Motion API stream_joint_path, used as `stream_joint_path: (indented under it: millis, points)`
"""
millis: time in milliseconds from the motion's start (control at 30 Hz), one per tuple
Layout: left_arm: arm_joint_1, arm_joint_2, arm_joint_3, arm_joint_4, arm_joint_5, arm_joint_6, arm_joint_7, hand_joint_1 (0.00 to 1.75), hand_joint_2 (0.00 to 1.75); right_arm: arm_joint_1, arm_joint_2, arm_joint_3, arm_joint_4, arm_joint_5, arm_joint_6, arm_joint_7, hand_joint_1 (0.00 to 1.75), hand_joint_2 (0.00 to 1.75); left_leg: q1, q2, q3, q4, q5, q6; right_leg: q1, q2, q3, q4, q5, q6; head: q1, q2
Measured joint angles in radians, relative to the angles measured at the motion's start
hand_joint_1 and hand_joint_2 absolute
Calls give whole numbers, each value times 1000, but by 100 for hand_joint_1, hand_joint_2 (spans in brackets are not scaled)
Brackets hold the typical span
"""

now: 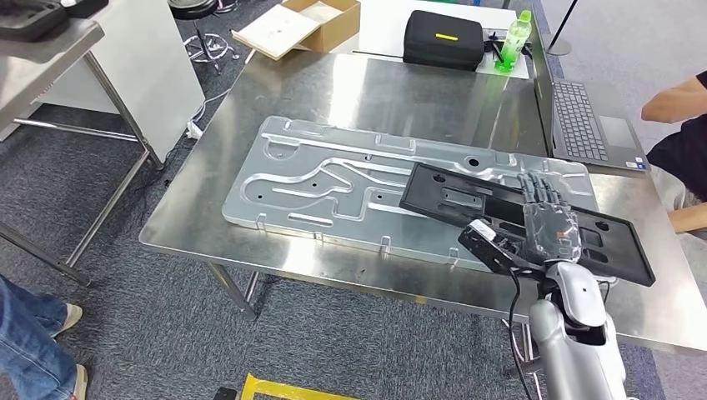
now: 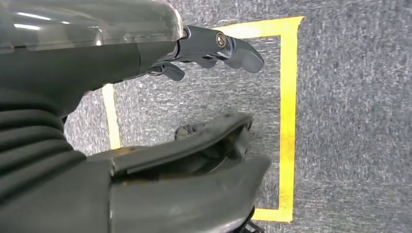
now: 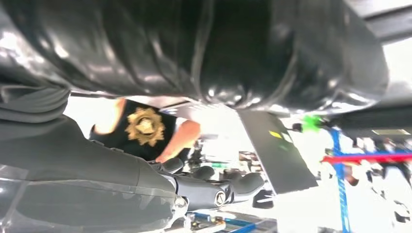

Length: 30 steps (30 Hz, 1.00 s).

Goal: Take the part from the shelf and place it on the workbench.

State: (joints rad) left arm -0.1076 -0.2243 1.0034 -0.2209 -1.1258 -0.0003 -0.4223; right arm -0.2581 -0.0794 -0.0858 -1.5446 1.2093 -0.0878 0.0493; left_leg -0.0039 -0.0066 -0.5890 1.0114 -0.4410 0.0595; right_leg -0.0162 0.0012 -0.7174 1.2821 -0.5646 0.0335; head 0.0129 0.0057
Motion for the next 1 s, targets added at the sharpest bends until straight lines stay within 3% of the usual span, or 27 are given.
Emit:
stream_joint_path:
  millis: [100, 167, 300, 367, 433, 467, 500, 533, 567, 633, 667, 800, 867, 933, 967, 1000]
  points:
    - [2, 0, 5, 0, 6, 2, 4, 0, 0, 11, 11, 0, -82, -27, -8, -9, 0, 0, -1, 0, 2, 10, -10, -9, -2, -1, 85, -182, 92, -2, 0, 0]
    - [2, 0, 7, 0, 6, 3, 2, 0, 0, 14, 15, 0, -126, -43, -10, -11, 0, 0, -3, -1, 2, 14, -14, -18, 3, 0, 112, -242, 104, -10, 0, 0]
    - [3, 0, 14, 0, 6, 4, -1, 0, 0, 18, 18, 0, -196, -90, -11, -17, 0, 0, -2, 0, -2, 32, -32, -38, 2, 1, 119, -252, 108, -33, 0, 0]
    - [3, 0, 18, 0, 6, 4, -2, 0, 0, 20, 22, 0, -229, -112, -14, -22, 0, 0, 1, 0, -40, 121, -86, -46, 1, -1, 123, -257, 109, -42, -1, 0]
    - [5, 0, 21, 0, 6, 4, -4, 0, 0, 28, 29, 0, -259, -141, -20, -30, 0, 0, 4, 1, -100, 249, -141, -51, 4, -2, 124, -256, 108, -47, -2, 0]
    - [7, 0, 22, 0, 7, 4, -5, 0, 0, 34, 33, 0, -272, -159, -24, -36, 0, 0, 6, 1, -117, 284, -148, -53, 5, -2, 124, -255, 107, -48, -2, 0]
    - [9, 0, 23, 0, 7, 5, -6, 0, 0, 43, 38, 0, -287, -181, -31, -45, 0, 0, 7, 1, -118, 284, -136, -53, 6, -2, 125, -255, 107, -48, -2, 0]
    - [10, 0, 24, 0, 8, 6, -8, 0, 0, 51, 44, 0, -304, -207, -40, -55, 0, 0, 7, 1, -101, 246, -107, -52, 6, -1, 126, -253, 106, -48, -2, 0]
    - [10, 0, 25, 0, 9, 8, -10, 0, 0, 60, 50, 0, -322, -231, -50, -66, 0, 0, 8, 1, -70, 180, -71, -50, 5, -1, 127, -252, 104, -46, -2, 0]
    - [10, 0, 28, 0, 9, 10, -14, 0, 0, 76, 62, 0, -357, -270, -73, -84, 0, 0, 7, 0, -12, 62, -28, -44, 8, 0, 128, -248, 100, -40, -2, 0]
    - [9, 0, 29, 0, 8, 11, -16, 0, 0, 84, 67, 0, -372, -281, -83, -91, 0, 0, 6, 0, 2, 31, -22, -40, 8, 0, 127, -247, 99, -36, -2, 0]
    - [14, -1, 30, 0, 6, 15, -18, 0, 0, 124, 91, 0, -426, -313, -120, -113, 0, 0, 3, -1, 6, 15, -17, -22, 7, 0, 124, -244, 94, -17, -2, 0]
    - [13, -1, 31, 0, 5, 17, -18, 0, 0, 141, 100, 0, -446, -328, -136, -126, 0, 0, 5, 0, 8, 8, -13, -12, 5, 0, 99, -186, 53, -9, -2, 0]
    - [12, -2, 33, 0, 5, 17, -18, 0, 0, 157, 108, 0, -457, -337, -145, -134, 0, 0, 4, 1, 8, 7, -12, -7, 4, 0, 44, -66, -8, -5, -1, 0]
    - [12, -2, 34, 0, 5, 18, -18, 0, 0, 165, 112, 0, -460, -339, -147, -135, 0, 0, 2, 1, 8, 8, -13, -6, 3, 0, 18, -12, -28, -4, -1, 0]
    - [13, -2, 35, 0, 5, 18, -18, 0, 0, 174, 115, 0, -462, -341, -149, -138, 0, 0, 1, 2, 8, 8, -13, -6, 3, 0, 5, 14, -29, -4, -1, 0]
